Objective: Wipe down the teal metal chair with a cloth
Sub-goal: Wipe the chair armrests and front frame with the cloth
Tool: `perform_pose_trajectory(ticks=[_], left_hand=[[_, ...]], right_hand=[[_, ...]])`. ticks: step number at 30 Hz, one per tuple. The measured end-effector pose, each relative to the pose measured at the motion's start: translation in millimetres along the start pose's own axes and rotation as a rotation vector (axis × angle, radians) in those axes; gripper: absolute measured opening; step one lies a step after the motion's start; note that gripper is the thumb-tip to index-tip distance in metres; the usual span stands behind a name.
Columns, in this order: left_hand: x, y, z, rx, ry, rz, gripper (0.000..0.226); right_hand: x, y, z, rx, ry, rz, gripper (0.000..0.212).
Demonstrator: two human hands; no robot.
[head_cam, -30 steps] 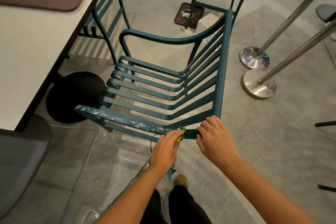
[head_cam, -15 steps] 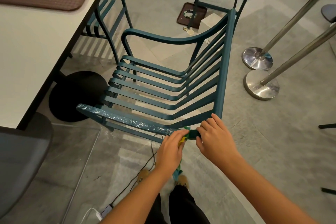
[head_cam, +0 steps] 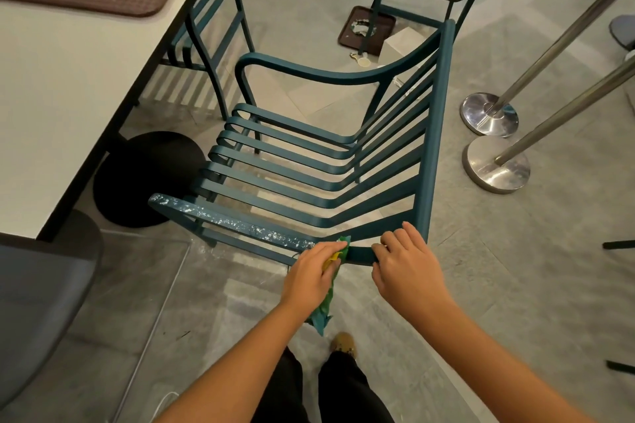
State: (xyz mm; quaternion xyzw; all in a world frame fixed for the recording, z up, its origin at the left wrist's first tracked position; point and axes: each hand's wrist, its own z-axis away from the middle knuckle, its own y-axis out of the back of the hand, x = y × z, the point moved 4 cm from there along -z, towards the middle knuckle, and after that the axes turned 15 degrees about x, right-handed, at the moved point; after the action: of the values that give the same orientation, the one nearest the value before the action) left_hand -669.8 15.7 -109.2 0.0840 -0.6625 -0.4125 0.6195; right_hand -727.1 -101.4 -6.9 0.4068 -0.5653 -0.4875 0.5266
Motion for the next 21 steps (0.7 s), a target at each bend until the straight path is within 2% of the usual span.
perform_pose_trajectory(ticks=[3,7,13,21], left_hand=[[10.8,-6.3,8.1,-0.01,-0.058,0.026,0.038],[12.2,-12.2,9.0,0.049,-0.015,0.034,0.038],[-2.2,-13.7,6.5,0.093,0.018,-0.064,0.04],[-29.4,-0.9,-13.6,-0.014,0.022,-0.243,0.045]], right_hand=[[-12.1,-7.9,-0.3,-0.169,0.071,0.108,0.038],[-17.8,-9.9,-5.5,-0.249,0.062,0.123,0.038],[-16.8,-11.5,-10.4,-0.248,-0.021,-0.018,0.035],[-17.1,-6.2,-11.1,-0.247,-0.059,-0.07,0.039]])
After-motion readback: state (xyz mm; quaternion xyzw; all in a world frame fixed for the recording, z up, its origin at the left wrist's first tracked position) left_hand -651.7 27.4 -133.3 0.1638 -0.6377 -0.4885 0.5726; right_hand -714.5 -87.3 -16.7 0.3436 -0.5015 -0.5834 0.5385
